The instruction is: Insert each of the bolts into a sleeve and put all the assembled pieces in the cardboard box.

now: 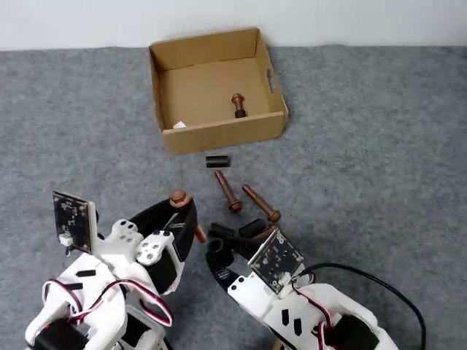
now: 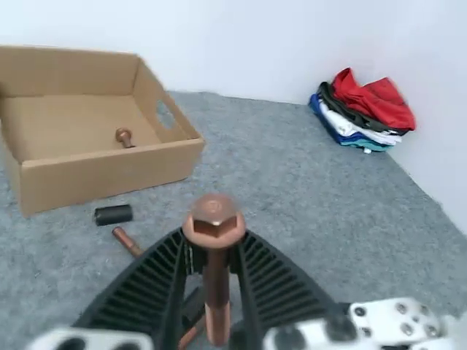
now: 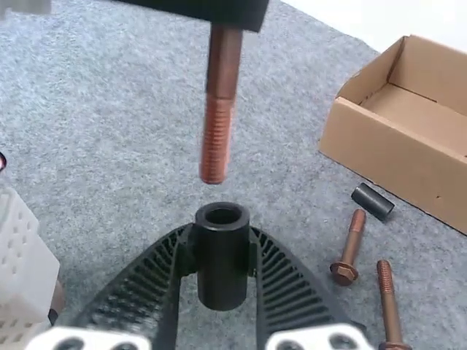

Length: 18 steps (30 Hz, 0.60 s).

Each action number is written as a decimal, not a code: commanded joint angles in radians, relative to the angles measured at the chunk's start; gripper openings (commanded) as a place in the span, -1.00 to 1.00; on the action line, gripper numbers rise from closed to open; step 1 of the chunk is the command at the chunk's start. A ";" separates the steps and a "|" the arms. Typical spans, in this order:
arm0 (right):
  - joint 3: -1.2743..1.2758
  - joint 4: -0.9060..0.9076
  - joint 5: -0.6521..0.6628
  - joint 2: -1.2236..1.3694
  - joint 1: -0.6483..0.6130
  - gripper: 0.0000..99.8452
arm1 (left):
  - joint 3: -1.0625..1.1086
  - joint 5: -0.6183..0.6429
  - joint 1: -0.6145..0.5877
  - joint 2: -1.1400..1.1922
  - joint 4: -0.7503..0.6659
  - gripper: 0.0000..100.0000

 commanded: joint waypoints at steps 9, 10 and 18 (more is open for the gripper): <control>0.032 -0.113 0.009 -0.002 -0.013 -0.98 | -0.002 0.002 0.049 0.003 -0.060 -0.99; 0.032 -0.113 0.009 -0.002 -0.013 -0.98 | -0.002 0.002 0.052 0.003 -0.038 -0.99; 0.026 -0.117 0.011 -0.002 -0.013 -0.98 | 0.018 0.002 0.049 0.002 -0.008 -0.99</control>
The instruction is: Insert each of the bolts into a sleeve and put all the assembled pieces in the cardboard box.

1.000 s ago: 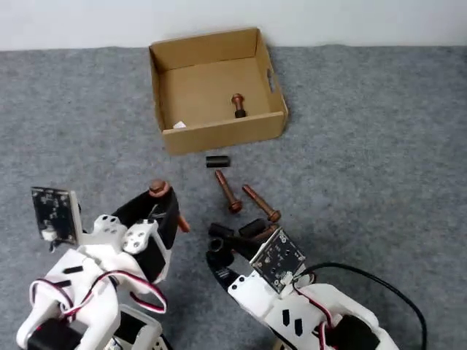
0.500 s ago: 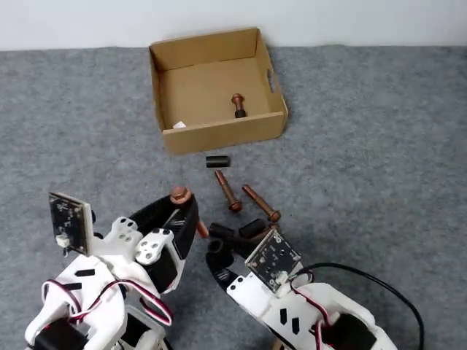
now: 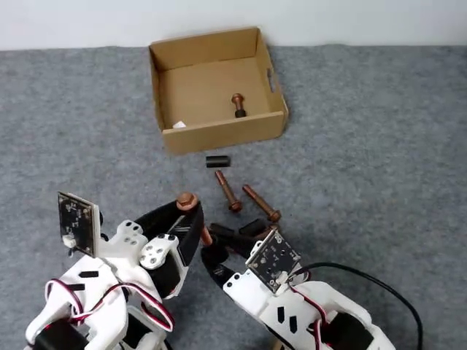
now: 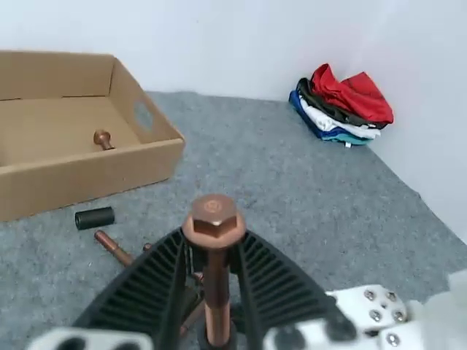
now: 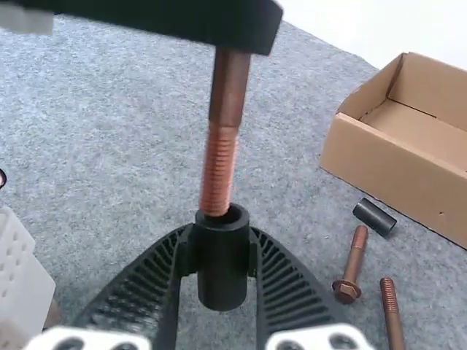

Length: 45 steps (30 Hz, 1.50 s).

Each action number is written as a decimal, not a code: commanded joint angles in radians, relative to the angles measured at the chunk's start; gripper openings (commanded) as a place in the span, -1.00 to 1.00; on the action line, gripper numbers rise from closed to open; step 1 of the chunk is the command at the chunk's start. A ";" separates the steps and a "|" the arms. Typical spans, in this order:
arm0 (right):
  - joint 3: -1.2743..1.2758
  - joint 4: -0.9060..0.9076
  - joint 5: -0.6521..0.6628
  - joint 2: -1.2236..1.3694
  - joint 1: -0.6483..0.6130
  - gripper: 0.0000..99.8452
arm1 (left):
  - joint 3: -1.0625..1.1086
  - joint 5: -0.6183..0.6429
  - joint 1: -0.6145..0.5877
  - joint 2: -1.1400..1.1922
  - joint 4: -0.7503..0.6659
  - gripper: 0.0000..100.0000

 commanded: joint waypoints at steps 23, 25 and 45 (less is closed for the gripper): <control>-0.041 -0.025 0.012 -0.005 -0.004 -0.98 | 0.116 -0.195 0.126 0.003 0.193 -0.99; -0.041 -0.027 0.012 -0.005 -0.004 -0.98 | 0.137 -0.213 0.124 0.003 0.195 -0.97; -0.041 -0.027 0.063 -0.005 0.059 -0.98 | 0.007 -0.221 -0.124 -0.005 0.176 -0.57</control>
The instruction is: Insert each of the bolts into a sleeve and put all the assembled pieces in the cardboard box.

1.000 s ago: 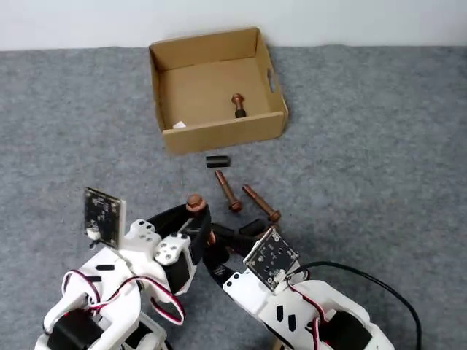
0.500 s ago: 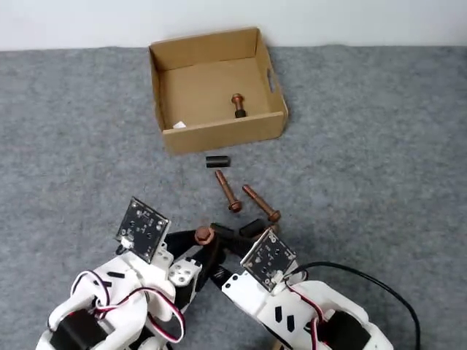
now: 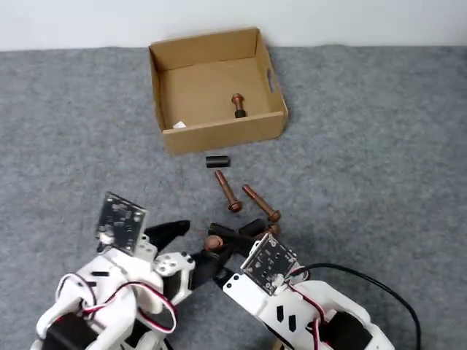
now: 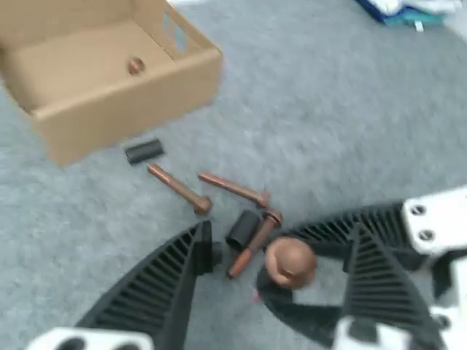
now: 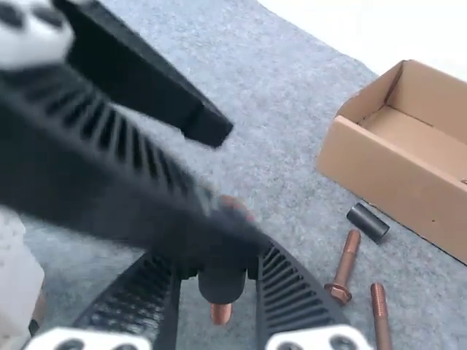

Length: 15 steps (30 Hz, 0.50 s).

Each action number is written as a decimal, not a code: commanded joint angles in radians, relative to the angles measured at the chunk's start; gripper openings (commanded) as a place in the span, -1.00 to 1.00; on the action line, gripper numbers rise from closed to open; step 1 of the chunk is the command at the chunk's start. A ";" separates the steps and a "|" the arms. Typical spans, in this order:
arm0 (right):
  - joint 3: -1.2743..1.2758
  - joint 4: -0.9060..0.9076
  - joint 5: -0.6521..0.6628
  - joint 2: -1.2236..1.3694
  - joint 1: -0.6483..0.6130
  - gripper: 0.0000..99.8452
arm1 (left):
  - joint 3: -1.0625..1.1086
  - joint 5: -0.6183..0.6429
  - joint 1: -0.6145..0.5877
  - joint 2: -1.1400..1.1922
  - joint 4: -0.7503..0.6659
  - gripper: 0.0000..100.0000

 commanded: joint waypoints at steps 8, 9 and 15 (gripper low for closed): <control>-0.061 -0.007 -0.057 0.016 0.286 -0.98 | 0.108 -0.035 -0.381 0.000 -0.149 -1.00; -0.064 0.010 -0.097 0.042 0.314 -0.98 | 0.177 -0.055 -0.411 0.000 -0.190 -0.99; -0.206 0.042 -0.287 0.369 0.421 -0.98 | 0.504 -0.118 -0.477 -0.002 -0.436 -0.99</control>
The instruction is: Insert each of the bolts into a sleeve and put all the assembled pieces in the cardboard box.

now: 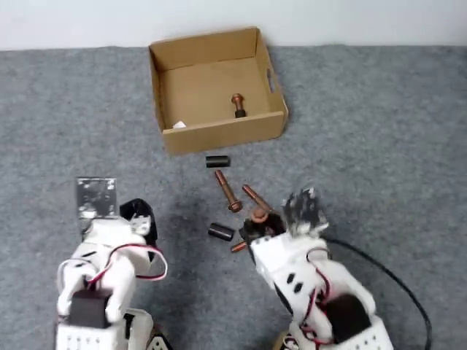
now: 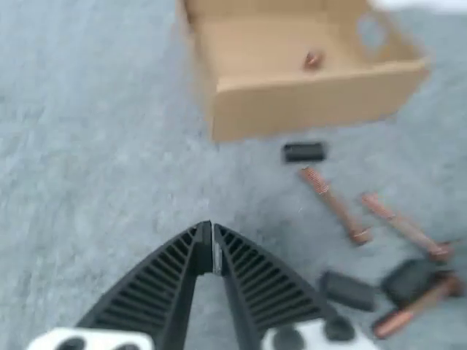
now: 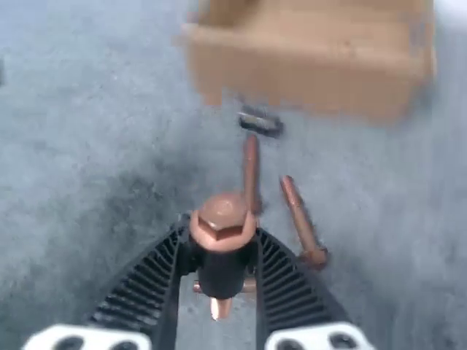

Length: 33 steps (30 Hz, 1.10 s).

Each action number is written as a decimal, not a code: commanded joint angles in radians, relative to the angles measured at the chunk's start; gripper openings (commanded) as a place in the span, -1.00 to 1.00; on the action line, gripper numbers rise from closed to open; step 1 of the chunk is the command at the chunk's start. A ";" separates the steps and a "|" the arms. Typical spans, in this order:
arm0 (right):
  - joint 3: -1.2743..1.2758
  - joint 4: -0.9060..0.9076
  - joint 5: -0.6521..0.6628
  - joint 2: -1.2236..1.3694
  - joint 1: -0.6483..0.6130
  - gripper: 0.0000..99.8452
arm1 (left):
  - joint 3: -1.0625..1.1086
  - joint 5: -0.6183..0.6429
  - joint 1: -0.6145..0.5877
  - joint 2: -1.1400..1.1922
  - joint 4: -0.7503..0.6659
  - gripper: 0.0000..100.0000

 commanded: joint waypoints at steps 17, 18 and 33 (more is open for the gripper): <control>-0.855 -0.398 -0.051 1.098 0.048 -0.98 | 0.361 -0.014 -0.021 -0.003 -0.305 -0.99; -0.895 -0.430 -0.035 1.156 0.056 -0.98 | 0.361 -0.014 -0.021 -0.003 -0.305 -0.99; -1.703 -0.539 0.037 2.003 0.110 -0.98 | 0.361 0.064 -0.025 -0.003 -0.310 -0.99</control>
